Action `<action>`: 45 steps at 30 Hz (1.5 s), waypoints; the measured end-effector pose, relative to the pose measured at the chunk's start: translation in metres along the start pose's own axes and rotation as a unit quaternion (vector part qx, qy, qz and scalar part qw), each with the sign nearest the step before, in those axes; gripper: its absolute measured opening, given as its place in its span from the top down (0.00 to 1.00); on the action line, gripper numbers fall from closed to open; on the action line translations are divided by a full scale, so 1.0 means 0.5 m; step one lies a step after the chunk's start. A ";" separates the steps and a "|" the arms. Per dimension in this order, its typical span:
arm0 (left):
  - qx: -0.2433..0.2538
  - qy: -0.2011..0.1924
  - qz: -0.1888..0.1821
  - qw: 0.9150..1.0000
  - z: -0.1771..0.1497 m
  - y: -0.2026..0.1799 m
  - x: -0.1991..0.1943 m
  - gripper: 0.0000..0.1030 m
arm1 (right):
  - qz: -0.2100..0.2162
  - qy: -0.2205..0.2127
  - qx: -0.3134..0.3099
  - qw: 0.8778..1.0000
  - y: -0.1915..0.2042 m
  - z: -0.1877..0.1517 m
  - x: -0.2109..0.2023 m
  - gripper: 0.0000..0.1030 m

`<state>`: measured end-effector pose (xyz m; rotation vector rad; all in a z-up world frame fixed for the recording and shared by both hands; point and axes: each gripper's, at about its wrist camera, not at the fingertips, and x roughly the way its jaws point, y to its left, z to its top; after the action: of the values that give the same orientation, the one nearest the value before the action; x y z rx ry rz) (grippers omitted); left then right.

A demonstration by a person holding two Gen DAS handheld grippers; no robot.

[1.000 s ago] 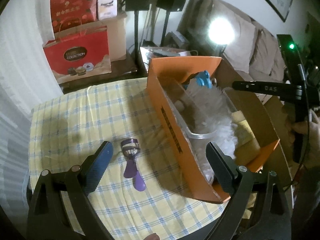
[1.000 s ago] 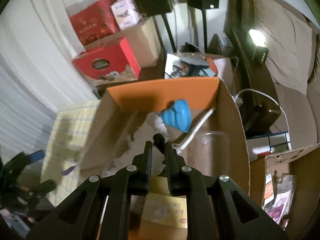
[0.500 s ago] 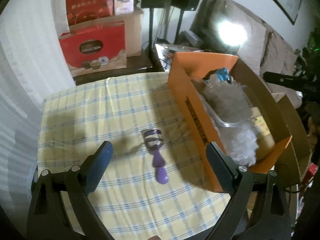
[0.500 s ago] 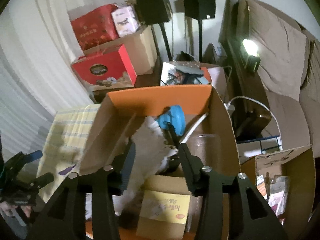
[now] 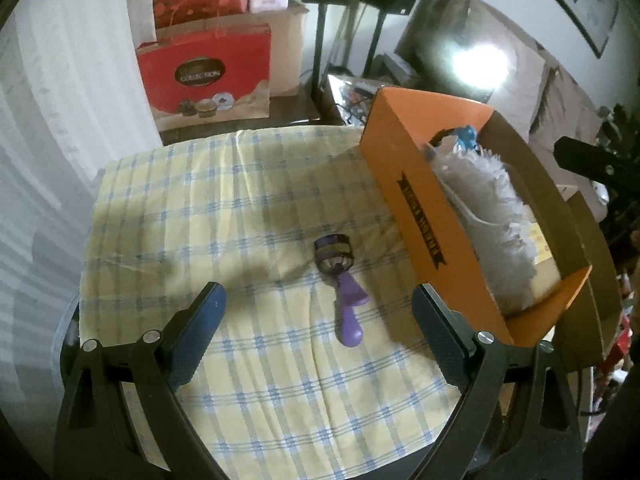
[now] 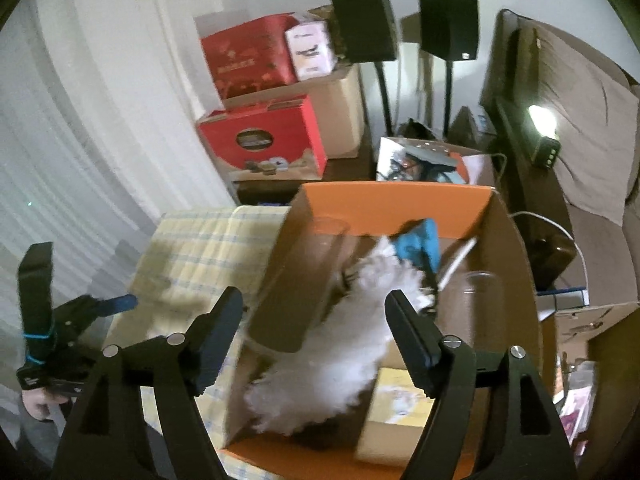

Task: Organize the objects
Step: 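Withdraw the left gripper from the box toward the purple eyelash curler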

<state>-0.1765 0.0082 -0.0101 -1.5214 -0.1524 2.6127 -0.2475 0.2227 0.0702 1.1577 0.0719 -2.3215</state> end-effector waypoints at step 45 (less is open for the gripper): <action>-0.061 -0.039 0.033 0.997 -0.109 0.149 -0.050 0.10 | 0.039 0.102 -0.055 0.993 0.256 -0.070 0.213 0.48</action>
<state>-0.1206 -0.0675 -0.0260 -1.4854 -0.2778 2.7640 -0.2114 0.0764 -0.0084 1.3146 0.2214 -2.0982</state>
